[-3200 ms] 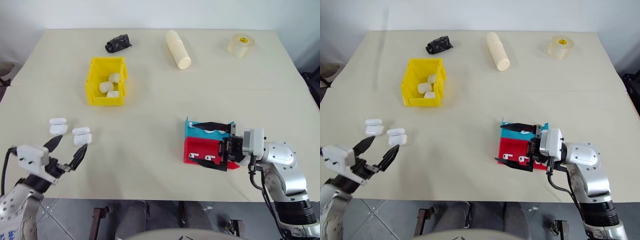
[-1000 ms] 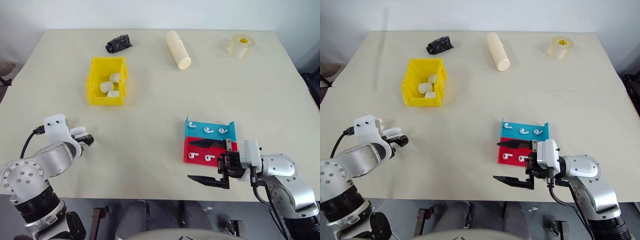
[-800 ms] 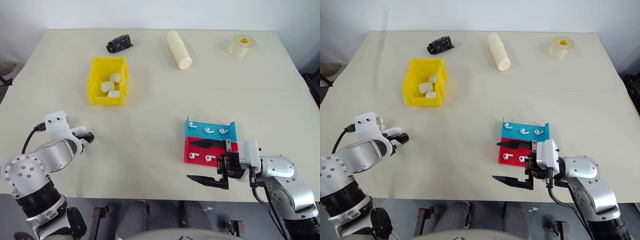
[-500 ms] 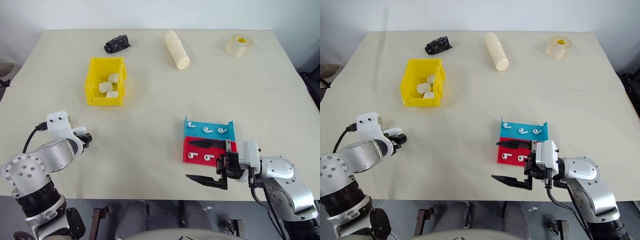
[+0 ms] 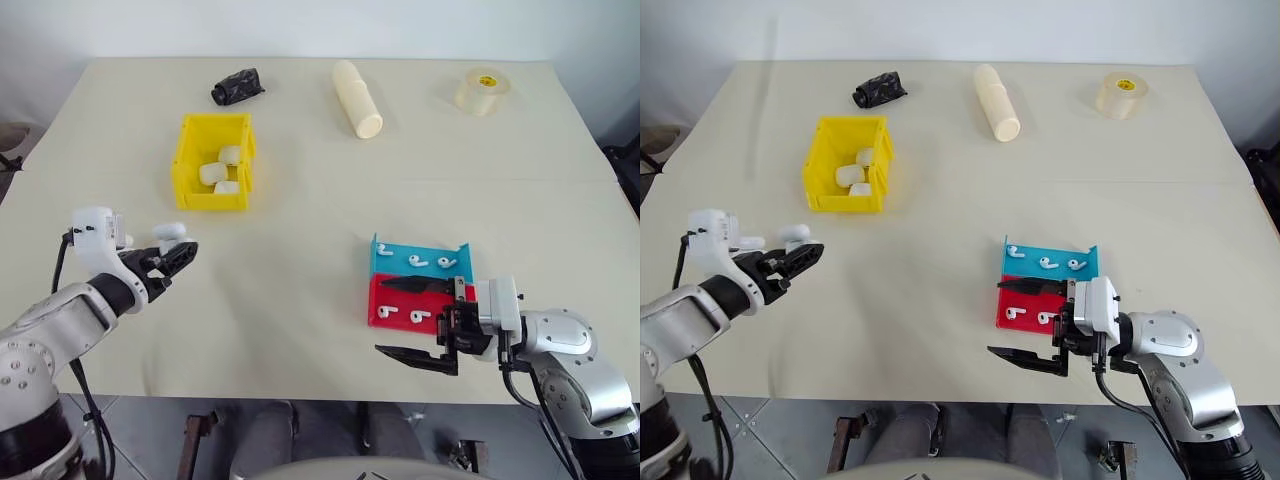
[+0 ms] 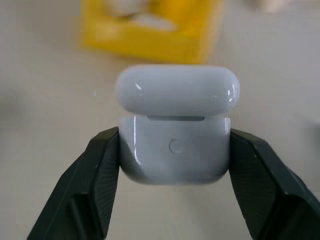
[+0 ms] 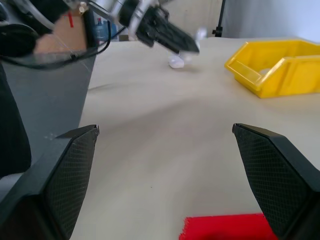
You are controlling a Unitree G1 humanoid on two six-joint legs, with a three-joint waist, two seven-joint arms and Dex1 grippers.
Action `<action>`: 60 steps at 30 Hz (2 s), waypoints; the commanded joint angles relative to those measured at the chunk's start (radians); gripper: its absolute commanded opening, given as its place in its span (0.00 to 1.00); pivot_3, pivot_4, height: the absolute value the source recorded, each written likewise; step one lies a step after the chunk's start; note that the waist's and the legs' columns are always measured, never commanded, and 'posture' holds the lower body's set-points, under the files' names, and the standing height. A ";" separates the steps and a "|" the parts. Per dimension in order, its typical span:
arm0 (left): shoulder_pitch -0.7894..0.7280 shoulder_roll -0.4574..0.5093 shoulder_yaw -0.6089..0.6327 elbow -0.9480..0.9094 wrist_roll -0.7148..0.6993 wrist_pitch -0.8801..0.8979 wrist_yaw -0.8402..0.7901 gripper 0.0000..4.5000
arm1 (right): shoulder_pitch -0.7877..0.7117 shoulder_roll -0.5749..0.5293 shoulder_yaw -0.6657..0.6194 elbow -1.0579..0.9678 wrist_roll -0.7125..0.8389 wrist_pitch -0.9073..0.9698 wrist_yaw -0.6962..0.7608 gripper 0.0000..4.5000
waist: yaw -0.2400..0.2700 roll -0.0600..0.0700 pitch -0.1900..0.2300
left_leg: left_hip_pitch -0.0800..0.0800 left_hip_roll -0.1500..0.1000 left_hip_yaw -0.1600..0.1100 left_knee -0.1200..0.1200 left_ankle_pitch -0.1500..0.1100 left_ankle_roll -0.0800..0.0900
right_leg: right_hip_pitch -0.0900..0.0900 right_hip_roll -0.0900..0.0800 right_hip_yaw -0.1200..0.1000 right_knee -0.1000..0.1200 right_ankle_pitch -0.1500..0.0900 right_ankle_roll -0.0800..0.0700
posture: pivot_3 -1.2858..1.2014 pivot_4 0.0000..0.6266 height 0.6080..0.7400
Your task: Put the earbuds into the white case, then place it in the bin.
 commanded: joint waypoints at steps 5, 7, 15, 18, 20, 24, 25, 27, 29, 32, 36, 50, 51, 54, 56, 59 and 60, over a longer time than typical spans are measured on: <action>-0.023 -0.088 -0.170 0.102 0.187 -0.494 -0.568 0.62 | 0.066 -0.039 -0.119 -0.035 0.005 0.001 -0.038 1.00 | 0.006 0.000 0.000 | 0.000 0.002 -0.001 0.000 0.000 0.000 | 0.002 0.001 -0.002 -0.002 0.000 0.000 | 0.52 0.24 1.00; -0.048 -0.116 -0.247 0.146 0.246 -0.574 -0.641 0.62 | 0.101 -0.042 -0.150 -0.054 0.004 0.002 -0.056 1.00 | 0.004 0.000 0.000 | 0.000 0.001 -0.001 0.000 0.000 0.001 | 0.002 0.001 -0.002 -0.002 0.000 0.000 | 0.52 0.24 1.00; -0.111 -0.264 -0.474 0.286 0.434 -0.863 -0.793 0.62 | 0.296 -0.057 -0.321 -0.153 0.012 0.013 -0.112 1.00 | 0.005 0.000 0.000 | 0.000 0.001 0.000 0.001 -0.001 0.003 | 0.002 0.001 -0.002 -0.001 0.001 0.001 | 0.52 0.24 1.00; -0.141 -0.349 -0.539 0.313 0.459 -0.930 -0.803 0.62 | 0.387 -0.059 -0.410 -0.177 0.017 0.012 -0.105 1.00 | 0.007 0.000 0.000 | 0.000 0.001 -0.001 0.002 -0.001 0.003 | 0.003 0.001 -0.002 -0.001 0.001 0.002 | 0.52 0.24 1.00; -0.158 -0.390 -0.572 0.328 0.459 -0.944 -0.807 0.62 | 0.431 -0.060 -0.457 -0.181 0.020 0.011 -0.097 1.00 | 0.007 0.000 0.000 | 0.000 0.000 0.000 0.002 -0.001 0.004 | 0.003 0.001 -0.002 -0.001 0.001 0.002 | 0.52 0.24 1.00; -0.202 -0.498 -0.640 0.377 0.455 -0.986 -0.826 0.62 | 0.536 -0.058 -0.586 -0.197 0.039 0.018 -0.075 1.00 | 0.008 0.000 0.000 | 0.000 -0.004 0.000 0.002 -0.001 0.005 | 0.003 0.001 -0.001 -0.001 0.002 0.003 | 0.52 0.24 1.00; -0.213 -0.511 -0.648 0.391 0.457 -1.002 -0.840 0.62 | 0.553 -0.057 -0.605 -0.202 0.043 0.020 -0.071 1.00 | 0.007 0.000 0.000 | 0.000 -0.004 0.000 0.002 -0.001 0.005 | 0.004 0.001 -0.001 -0.001 0.002 0.003 | 0.52 0.24 1.00; -0.232 -0.529 -0.662 0.426 0.456 -1.057 -0.906 0.62 | 0.599 -0.053 -0.643 -0.221 0.051 0.028 -0.060 1.00 | 0.006 0.000 0.000 | 0.000 -0.004 0.000 0.003 -0.001 0.005 | 0.004 0.002 -0.001 -0.001 0.002 0.003 | 0.52 0.24 1.00; -0.264 -0.541 -0.667 0.477 0.448 -1.085 -0.958 0.62 | 0.637 -0.055 -0.672 -0.234 0.056 0.044 -0.053 1.00 | 0.005 0.000 0.000 | 0.000 -0.003 0.000 0.002 -0.001 0.005 | 0.003 0.002 -0.001 -0.001 0.002 0.003 | 0.52 0.24 1.00; -0.288 -0.541 -0.662 0.516 0.426 -1.109 -1.030 0.62 | 0.680 -0.076 -0.699 -0.264 0.053 0.100 -0.066 1.00 | 0.005 0.000 0.000 | 0.001 -0.004 0.001 0.003 -0.001 0.005 | 0.004 0.002 -0.001 -0.001 0.002 0.003 | 0.52 0.24 1.00; -0.295 -0.527 -0.641 0.522 0.408 -1.096 -1.045 0.62 | 0.672 -0.179 -0.715 -0.340 0.078 0.300 -0.147 1.00 | 0.003 0.000 0.000 | 0.001 -0.004 0.001 0.003 -0.001 0.005 | 0.004 0.002 -0.001 -0.001 0.002 0.004 | 0.52 0.24 1.00; -0.280 -0.476 -0.631 0.528 0.435 -1.145 -1.099 0.62 | 0.147 -0.625 -0.328 -0.373 0.241 0.823 -0.384 1.00 | 0.009 -0.001 0.000 | -0.002 -0.002 -0.002 0.003 -0.001 0.007 | 0.003 0.000 -0.003 -0.002 0.002 0.005 | 0.52 0.24 1.00; -0.280 -0.467 -0.632 0.522 0.435 -1.142 -1.098 0.62 | 0.117 -0.642 -0.286 -0.368 0.221 0.828 -0.386 1.00 | 0.008 -0.001 0.001 | -0.002 -0.002 -0.002 0.003 -0.001 0.007 | 0.003 0.000 -0.003 -0.003 0.002 0.005 | 0.52 0.24 1.00; -0.275 -0.444 -0.638 0.509 0.444 -1.142 -1.097 0.62 | 0.026 -0.670 -0.151 -0.343 0.131 0.817 -0.398 1.00 | 0.006 -0.001 0.001 | -0.003 -0.002 -0.002 0.003 -0.001 0.007 | 0.003 0.000 -0.003 -0.004 0.003 0.005 | 0.52 0.24 1.00; -0.273 -0.439 -0.640 0.501 0.447 -1.138 -1.080 0.62 | -0.018 -0.681 -0.080 -0.331 0.071 0.806 -0.395 1.00 | 0.006 -0.001 0.001 | -0.003 -0.002 -0.002 0.003 -0.001 0.007 | 0.003 0.000 -0.003 -0.004 0.003 0.005 | 0.52 0.24 1.00; -0.272 -0.438 -0.640 0.491 0.445 -1.133 -1.063 0.62 | -0.073 -0.694 0.010 -0.314 -0.018 0.778 -0.375 1.00 | 0.005 -0.001 0.000 | -0.003 -0.002 -0.002 0.003 -0.001 0.007 | 0.002 0.000 -0.003 -0.004 0.003 0.005 | 0.52 0.24 1.00; -0.272 -0.438 -0.643 0.490 0.448 -1.135 -1.062 0.62 | -0.094 -0.702 0.046 -0.306 -0.055 0.760 -0.362 1.00 | 0.005 -0.001 0.000 | -0.003 -0.002 -0.002 0.003 -0.001 0.007 | 0.002 0.000 -0.003 -0.003 0.003 0.005 | 0.52 0.24 1.00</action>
